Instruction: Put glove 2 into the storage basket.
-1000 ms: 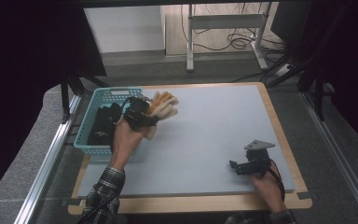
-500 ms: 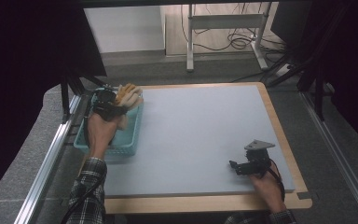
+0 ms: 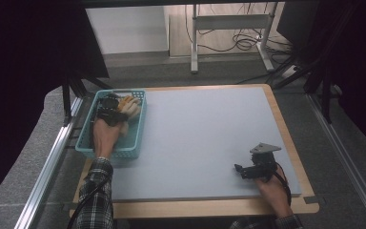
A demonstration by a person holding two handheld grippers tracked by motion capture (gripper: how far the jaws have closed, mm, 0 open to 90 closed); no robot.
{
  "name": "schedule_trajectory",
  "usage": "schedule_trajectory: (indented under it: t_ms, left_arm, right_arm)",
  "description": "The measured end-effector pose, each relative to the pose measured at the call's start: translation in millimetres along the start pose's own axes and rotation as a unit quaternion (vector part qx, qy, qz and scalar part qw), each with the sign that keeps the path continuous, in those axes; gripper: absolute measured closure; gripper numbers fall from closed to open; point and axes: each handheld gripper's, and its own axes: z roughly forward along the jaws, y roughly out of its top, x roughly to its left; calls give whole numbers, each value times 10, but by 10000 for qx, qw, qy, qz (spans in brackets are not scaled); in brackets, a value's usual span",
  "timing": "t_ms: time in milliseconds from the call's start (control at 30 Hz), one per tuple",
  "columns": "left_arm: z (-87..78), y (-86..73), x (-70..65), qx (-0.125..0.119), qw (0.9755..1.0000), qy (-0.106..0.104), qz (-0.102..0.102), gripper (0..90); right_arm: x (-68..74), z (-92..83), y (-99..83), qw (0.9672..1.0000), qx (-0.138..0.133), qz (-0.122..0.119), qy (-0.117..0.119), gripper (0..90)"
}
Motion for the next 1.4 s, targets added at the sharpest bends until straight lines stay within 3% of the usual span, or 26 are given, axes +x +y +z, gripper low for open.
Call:
schedule_trajectory:
  t_ms: [167,233,300,400,467,600,767,867,933,1000,1033,1133,1267,1400]
  left_arm:
    - [176,40,-86,246,9996,-86,99,492]
    - [235,53,-116,425,9987,-125,237,475]
    - [274,55,-122,603,9975,-185,332,432]
    - [333,35,-118,879,9946,-377,407,293]
    - [341,16,-97,942,9935,-533,359,231]
    - [254,-1,-68,853,9929,-715,427,129]
    - [-73,37,52,181,9941,-1036,252,110]
    - [-256,44,132,-188,9952,-947,123,191]
    - [-312,28,181,-298,9968,-742,36,363]
    - [-289,-10,214,-202,9989,-417,35,575]
    - [-261,-26,215,-138,9992,-360,46,692]
    - [-99,-82,188,248,9994,-136,189,860]
    - [120,-122,124,600,9978,-45,279,900]
    - [204,-121,47,631,9975,-192,259,900]
  right_arm:
    - [1,0,0,10000,-1,6,2,51]
    - [1,0,0,10000,-3,5,4,51]
    - [0,0,0,10000,-1,4,2,51]
    - [1,0,0,10000,-3,8,4,51]
    - [1,0,0,10000,-2,6,3,51]
    - [1,0,0,10000,-1,5,2,51]
    - [0,0,0,10000,0,0,-1,51]
    - [1,0,0,10000,1,3,0,51]
    - [1,0,0,10000,-1,6,2,51]
    - [1,0,0,10000,0,-1,-1,51]
    - [0,0,0,10000,0,-3,-1,51]
    - [1,0,0,10000,2,2,-5,51]
    - [0,0,0,10000,0,-1,-4,51]
    - [0,0,0,10000,-1,-1,-3,51]
